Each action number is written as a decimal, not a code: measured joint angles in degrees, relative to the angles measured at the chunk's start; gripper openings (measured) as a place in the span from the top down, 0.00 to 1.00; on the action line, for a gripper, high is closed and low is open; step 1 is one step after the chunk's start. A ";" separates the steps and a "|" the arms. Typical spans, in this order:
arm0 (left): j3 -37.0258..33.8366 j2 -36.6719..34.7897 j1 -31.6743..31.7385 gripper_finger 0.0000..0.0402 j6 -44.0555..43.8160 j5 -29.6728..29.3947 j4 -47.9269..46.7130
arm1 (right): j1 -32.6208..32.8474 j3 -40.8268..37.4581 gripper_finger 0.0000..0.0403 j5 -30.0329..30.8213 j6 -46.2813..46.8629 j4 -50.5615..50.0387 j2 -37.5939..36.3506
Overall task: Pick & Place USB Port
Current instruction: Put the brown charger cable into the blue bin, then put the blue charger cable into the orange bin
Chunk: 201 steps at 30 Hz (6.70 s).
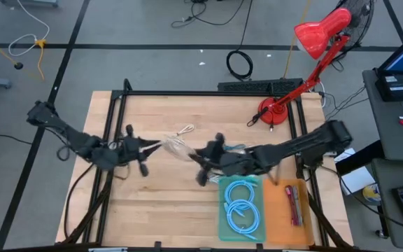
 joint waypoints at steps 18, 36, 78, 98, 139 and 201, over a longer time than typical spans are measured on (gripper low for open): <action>-0.23 -5.33 -8.70 0.85 -1.86 -12.16 -6.89 | 27.49 -2.16 0.92 1.47 76.04 -45.07 -6.92; -0.23 -0.25 -8.44 0.84 -0.16 -16.88 -5.90 | 28.98 -24.50 0.92 -7.80 88.71 -18.43 -6.85; -0.20 -0.27 -8.45 0.84 0.52 -18.43 -5.93 | 20.82 -24.11 0.68 -35.05 87.86 -31.63 -6.81; -0.18 -0.27 -8.45 0.84 0.51 -18.41 -6.38 | 14.81 -12.39 0.68 -33.88 73.87 -48.28 -7.85; -0.18 0.41 1.58 0.84 0.26 -8.70 -8.42 | -37.11 -18.83 0.79 -23.06 -20.89 18.73 -17.07; -16.51 4.45 45.09 0.84 0.18 28.41 9.18 | -27.60 -24.51 0.59 -52.87 -12.82 -29.42 -6.85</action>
